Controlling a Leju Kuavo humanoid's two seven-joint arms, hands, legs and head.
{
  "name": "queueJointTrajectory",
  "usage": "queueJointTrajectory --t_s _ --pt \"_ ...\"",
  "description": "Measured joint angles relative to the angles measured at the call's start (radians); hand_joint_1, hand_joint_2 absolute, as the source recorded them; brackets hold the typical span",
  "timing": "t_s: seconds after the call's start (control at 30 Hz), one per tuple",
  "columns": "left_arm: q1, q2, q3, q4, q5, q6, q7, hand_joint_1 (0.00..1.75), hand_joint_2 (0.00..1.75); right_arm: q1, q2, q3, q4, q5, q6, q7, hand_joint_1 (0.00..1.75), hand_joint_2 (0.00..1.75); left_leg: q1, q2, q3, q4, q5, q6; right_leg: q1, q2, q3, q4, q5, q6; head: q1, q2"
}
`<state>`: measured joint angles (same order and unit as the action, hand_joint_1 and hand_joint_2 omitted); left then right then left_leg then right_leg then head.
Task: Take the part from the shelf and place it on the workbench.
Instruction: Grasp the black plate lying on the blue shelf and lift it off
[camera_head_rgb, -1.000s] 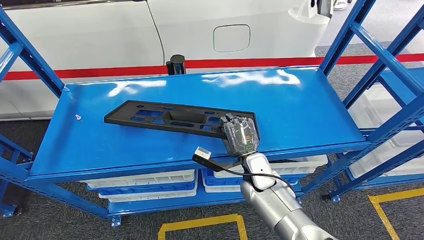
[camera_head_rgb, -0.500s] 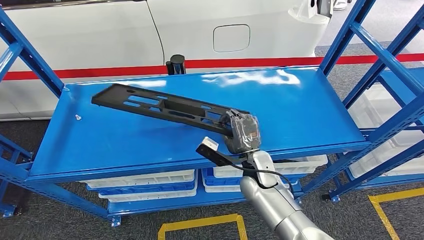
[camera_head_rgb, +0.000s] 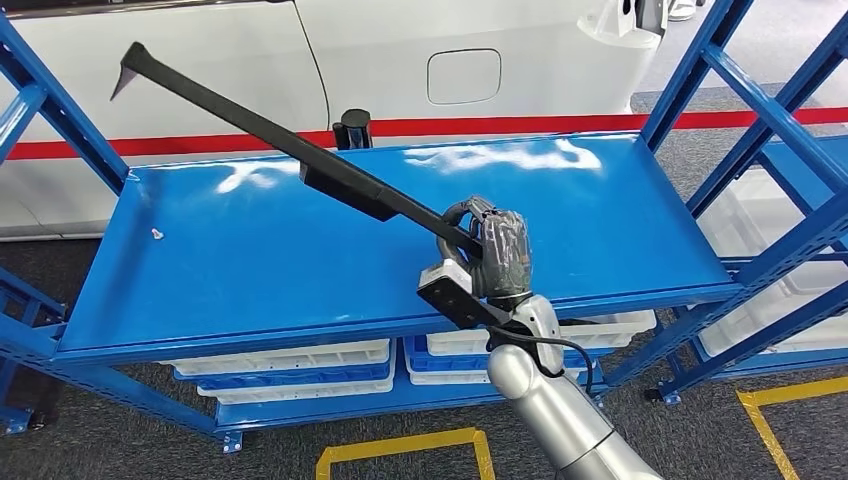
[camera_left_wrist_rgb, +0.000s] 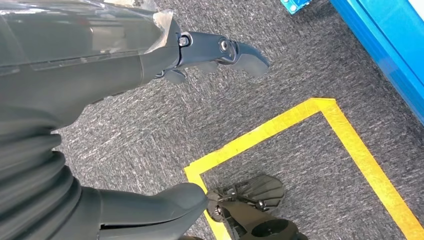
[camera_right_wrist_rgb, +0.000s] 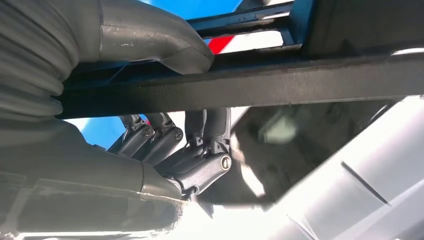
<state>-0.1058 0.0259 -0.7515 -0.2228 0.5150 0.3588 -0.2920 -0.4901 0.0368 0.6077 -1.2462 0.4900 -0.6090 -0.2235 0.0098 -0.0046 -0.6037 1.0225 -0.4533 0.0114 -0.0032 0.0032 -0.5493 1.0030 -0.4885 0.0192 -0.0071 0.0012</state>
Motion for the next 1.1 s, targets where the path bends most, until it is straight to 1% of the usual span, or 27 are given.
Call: queueJointTrajectory --t_s 0.13,0.2,0.3,0.43,0.53,0.6,0.67,0.77,0.83,0.87,0.9,0.97,1.0,1.03,1.1 --pt "0.008 0.002 0.011 0.0 0.022 0.002 -0.009 0.0 1.75 0.031 -0.019 0.002 -0.155 -0.445 0.197 -0.039 1.75 1.75 0.0 0.0 -0.001 0.0 0.0 0.0 0.0 0.0 -0.001 0.0 0.0 0.0 0.0 0.0" --pt "0.016 0.003 0.018 0.0 0.03 0.003 -0.021 0.0 1.75 0.049 -0.035 -0.002 -0.247 -0.594 0.262 -0.062 1.75 1.75 0.0 0.0 -0.001 0.0 0.0 0.0 0.0 0.0 -0.002 0.0 0.0 0.0 0.0 0.0" --pt "0.028 0.004 0.028 0.002 0.039 0.002 -0.04 0.0 1.75 0.082 -0.069 -0.016 -0.388 -0.738 0.337 -0.105 1.75 1.75 0.0 0.0 -0.002 0.0 -0.001 0.0 0.0 0.0 -0.002 0.0 0.0 0.0 0.0 0.0" --pt "0.042 0.005 0.037 0.006 0.051 0.0 -0.055 0.0 1.75 0.141 -0.118 -0.035 -0.551 -0.866 0.443 -0.141 1.75 1.75 0.0 0.0 -0.001 0.0 -0.002 0.0 0.0 0.0 -0.002 -0.001 0.0 0.0 0.0 0.0" --pt "0.048 0.005 0.047 0.008 0.062 -0.008 -0.059 0.0 1.75 0.189 -0.152 -0.055 -0.645 -0.925 0.534 -0.162 1.75 1.75 -0.001 0.0 -0.001 0.001 -0.003 0.002 -0.002 0.0 -0.001 -0.001 -0.001 0.0 0.0 0.0" --pt "0.052 0.006 0.053 0.008 0.067 -0.014 -0.059 0.0 1.75 0.223 -0.167 -0.072 -0.691 -0.938 0.585 -0.174 1.75 1.75 -0.002 0.0 -0.001 0.001 -0.003 0.003 -0.004 0.0 -0.001 -0.001 -0.001 0.001 0.0 0.0" --pt "0.053 0.006 0.056 0.009 0.07 -0.016 -0.06 0.0 1.75 0.253 -0.174 -0.088 -0.724 -0.935 0.609 -0.181 1.75 1.75 -0.004 0.0 -0.001 0.001 -0.004 0.004 -0.005 0.0 -0.001 -0.001 -0.001 0.002 0.0 0.0" --pt "0.053 0.006 0.057 0.01 0.07 -0.017 -0.063 0.0 1.75 0.285 -0.18 -0.105 -0.756 -0.929 0.617 -0.183 1.75 1.75 -0.008 0.0 0.0 0.002 -0.006 0.008 -0.009 0.0 0.0 -0.002 -0.002 0.006 0.0 0.0" --pt "0.053 0.007 0.057 0.01 0.07 -0.016 -0.066 0.0 1.75 0.303 -0.181 -0.114 -0.769 -0.923 0.619 -0.182 1.75 1.75 -0.011 0.0 0.0 0.003 -0.009 0.012 -0.012 0.0 0.001 -0.002 -0.003 0.01 0.0 0.0" --pt "0.053 0.007 0.056 0.01 0.069 -0.015 -0.066 0.0 1.75 0.31 -0.181 -0.118 -0.774 -0.919 0.621 -0.181 1.75 1.75 -0.013 0.0 0.0 0.003 -0.009 0.015 -0.014 0.0 0.002 -0.003 -0.002 0.014 0.0 0.0" --pt "0.053 0.008 0.056 0.01 0.069 -0.014 -0.066 0.0 1.75 0.316 -0.182 -0.122 -0.777 -0.917 0.624 -0.179 1.75 1.75 -0.015 0.0 0.001 0.002 -0.007 0.02 -0.016 0.0 0.003 -0.004 -0.001 0.018 -0.001 0.0" --pt "0.052 0.007 0.056 0.01 0.069 -0.012 -0.067 0.0 1.75 0.324 -0.182 -0.128 -0.783 -0.912 0.632 -0.177 1.75 1.75 -0.012 0.002 0.008 -0.01 0.002 0.031 -0.018 0.0 0.0 0.003 -0.007 0.024 0.0 0.0" --pt "0.051 0.007 0.056 0.01 0.069 -0.012 -0.067 0.0 1.75 0.326 -0.182 -0.131 -0.785 -0.91 0.636 -0.176 1.75 1.75 -0.009 0.003 0.012 -0.016 0.006 0.036 -0.017 0.0 -0.008 0.023 -0.021 0.023 0.001 0.0" --pt "0.05 0.007 0.057 0.01 0.068 -0.011 -0.067 0.0 1.75 0.329 -0.183 -0.134 -0.786 -0.907 0.639 -0.174 1.75 1.75 -0.006 0.005 0.015 -0.022 0.009 0.04 -0.017 -0.001 -0.028 0.066 -0.045 0.02 0.002 0.0" --pt "0.049 0.006 0.057 0.01 0.068 -0.01 -0.067 0.0 1.75 0.334 -0.185 -0.14 -0.787 -0.901 0.645 -0.168 1.75 1.75 -0.007 0.006 0.015 -0.023 0.011 0.042 -0.018 -0.001 -0.087 0.196 -0.1 0.014 0.004 0.0"
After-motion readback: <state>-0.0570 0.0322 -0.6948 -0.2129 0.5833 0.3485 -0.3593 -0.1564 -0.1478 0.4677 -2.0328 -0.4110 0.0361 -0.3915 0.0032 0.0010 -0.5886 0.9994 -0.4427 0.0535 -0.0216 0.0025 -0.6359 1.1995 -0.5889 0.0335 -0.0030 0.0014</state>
